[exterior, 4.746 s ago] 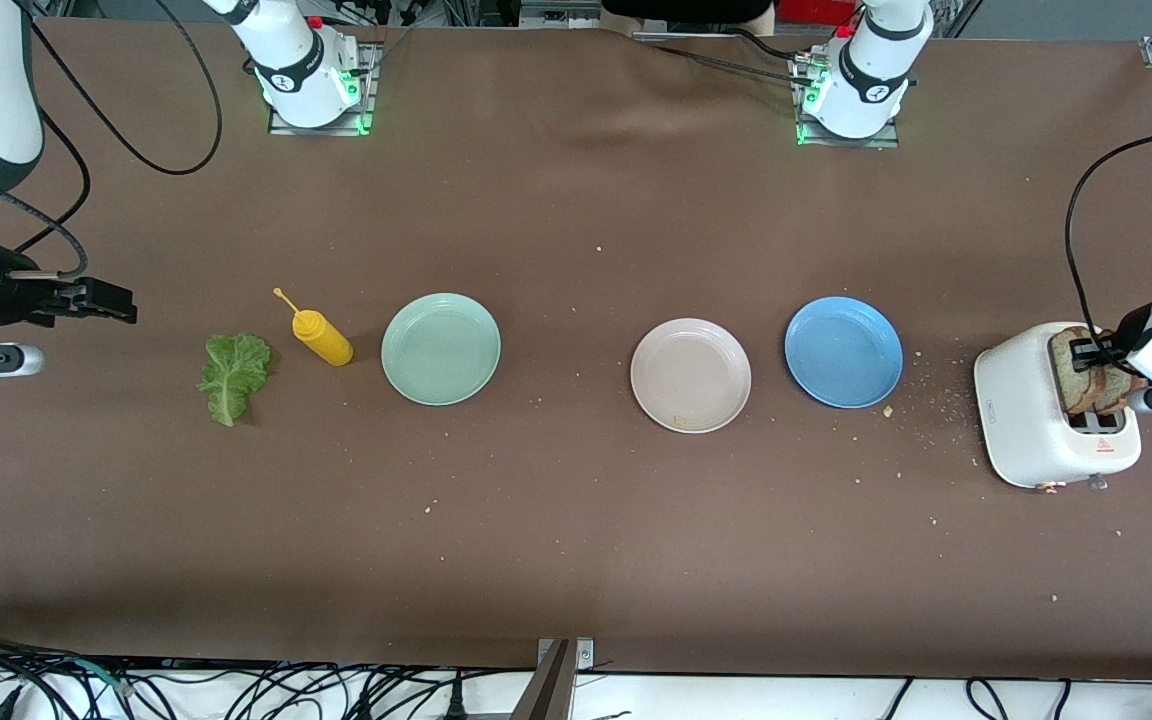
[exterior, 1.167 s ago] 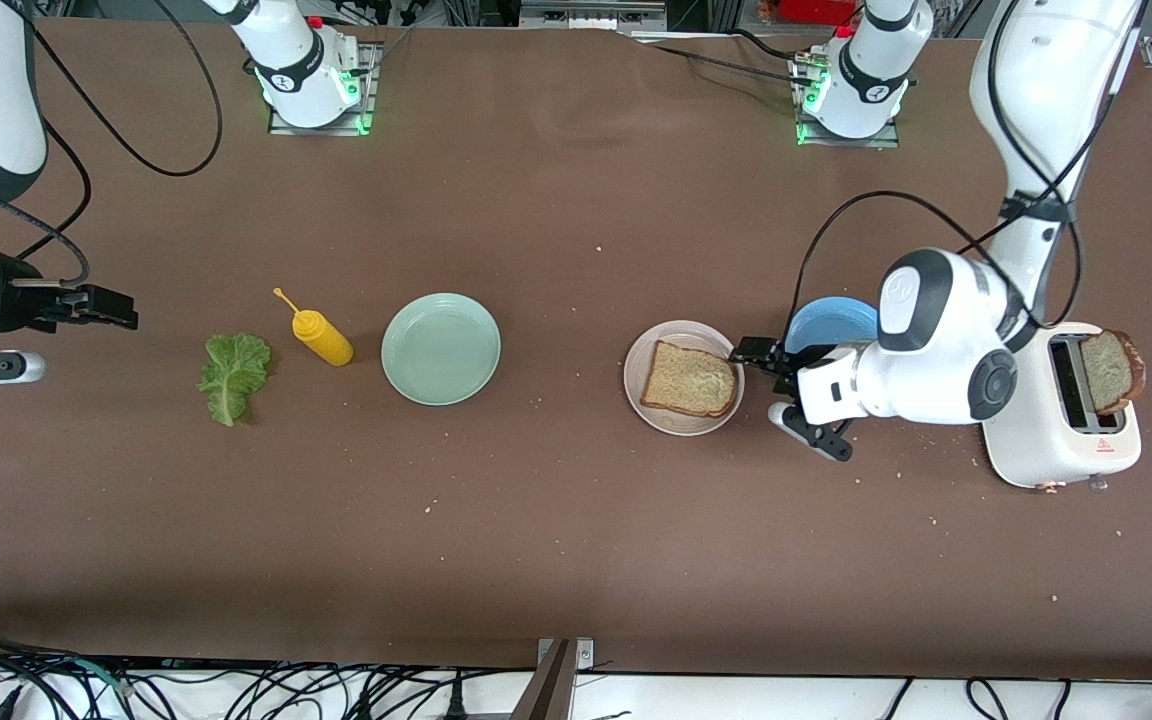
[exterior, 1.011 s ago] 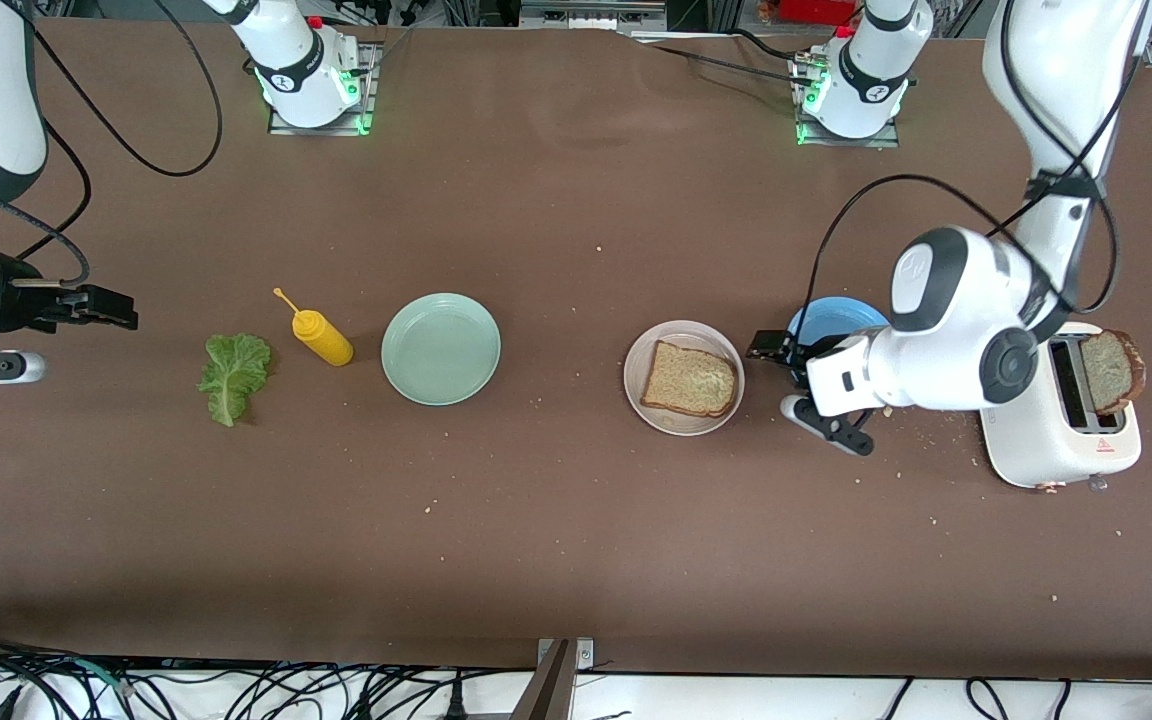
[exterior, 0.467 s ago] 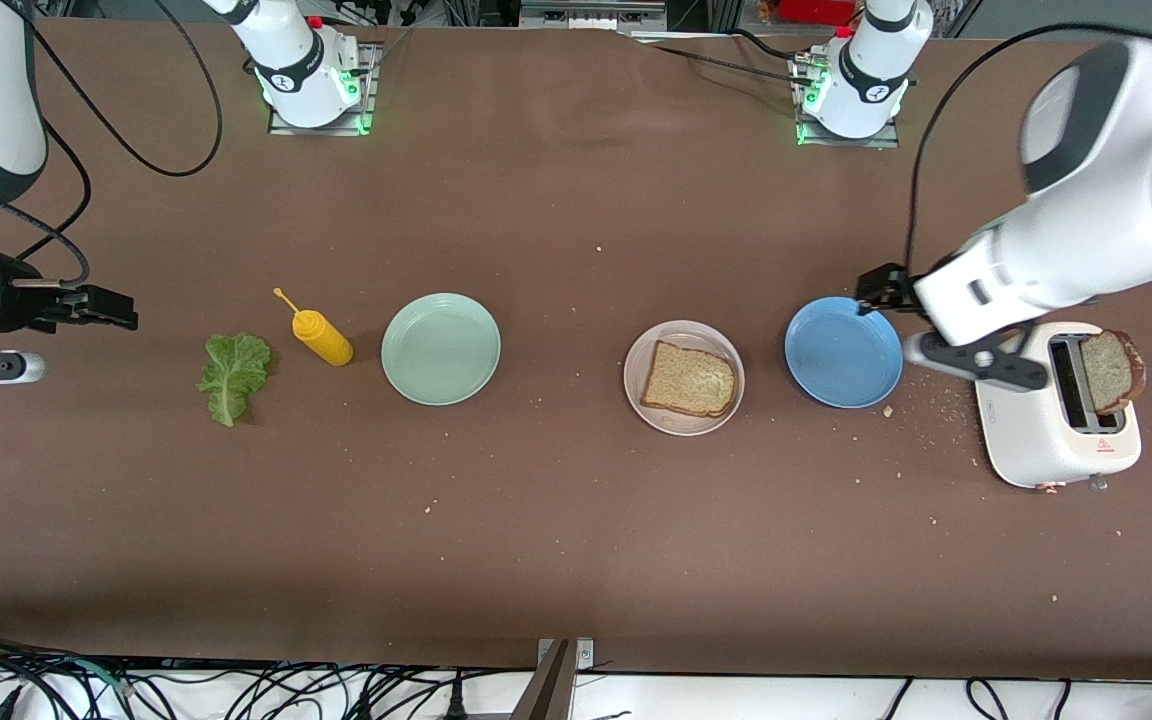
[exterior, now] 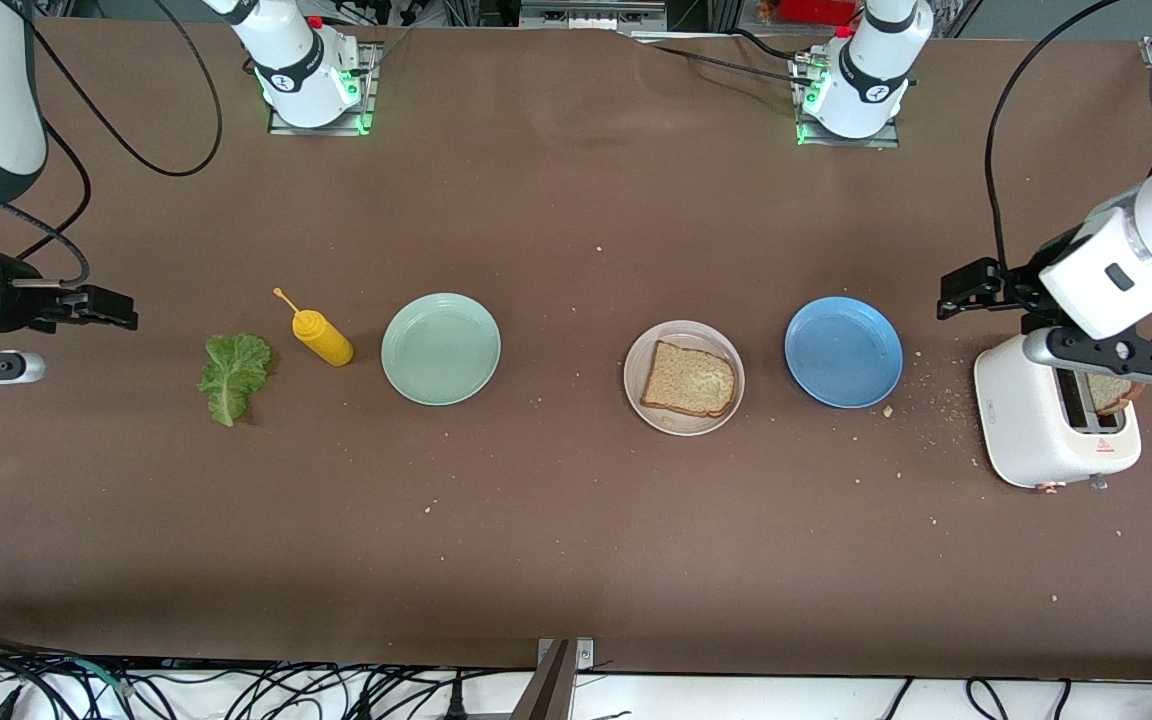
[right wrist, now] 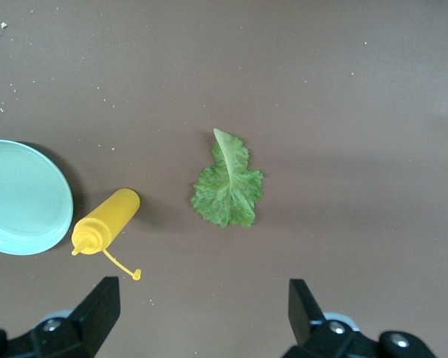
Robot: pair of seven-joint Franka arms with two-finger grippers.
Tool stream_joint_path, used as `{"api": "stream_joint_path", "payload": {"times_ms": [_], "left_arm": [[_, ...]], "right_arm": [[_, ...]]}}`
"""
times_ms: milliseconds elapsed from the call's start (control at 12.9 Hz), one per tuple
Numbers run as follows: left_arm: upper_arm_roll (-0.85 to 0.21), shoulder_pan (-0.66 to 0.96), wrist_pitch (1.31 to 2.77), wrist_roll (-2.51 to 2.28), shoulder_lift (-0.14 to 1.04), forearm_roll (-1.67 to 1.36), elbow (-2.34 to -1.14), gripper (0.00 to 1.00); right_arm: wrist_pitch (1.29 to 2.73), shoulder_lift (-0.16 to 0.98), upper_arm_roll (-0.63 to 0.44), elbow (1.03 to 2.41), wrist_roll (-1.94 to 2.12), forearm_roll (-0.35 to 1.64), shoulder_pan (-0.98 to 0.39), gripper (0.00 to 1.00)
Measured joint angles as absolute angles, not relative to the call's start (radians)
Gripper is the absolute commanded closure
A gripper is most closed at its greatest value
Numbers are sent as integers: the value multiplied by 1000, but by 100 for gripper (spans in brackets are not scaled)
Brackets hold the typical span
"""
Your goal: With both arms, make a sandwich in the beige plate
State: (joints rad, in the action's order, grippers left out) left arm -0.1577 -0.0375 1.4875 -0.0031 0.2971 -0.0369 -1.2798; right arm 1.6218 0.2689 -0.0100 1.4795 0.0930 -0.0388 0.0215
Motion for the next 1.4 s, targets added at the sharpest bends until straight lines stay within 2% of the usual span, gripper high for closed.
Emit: {"api": "stream_joint_path", "payload": {"times_ms": [1400], "left_arm": [[-171, -43, 1479, -73, 272, 50, -1262, 0]], "right_arm": [[1622, 269, -10, 1479, 93, -39, 22, 0]]}}
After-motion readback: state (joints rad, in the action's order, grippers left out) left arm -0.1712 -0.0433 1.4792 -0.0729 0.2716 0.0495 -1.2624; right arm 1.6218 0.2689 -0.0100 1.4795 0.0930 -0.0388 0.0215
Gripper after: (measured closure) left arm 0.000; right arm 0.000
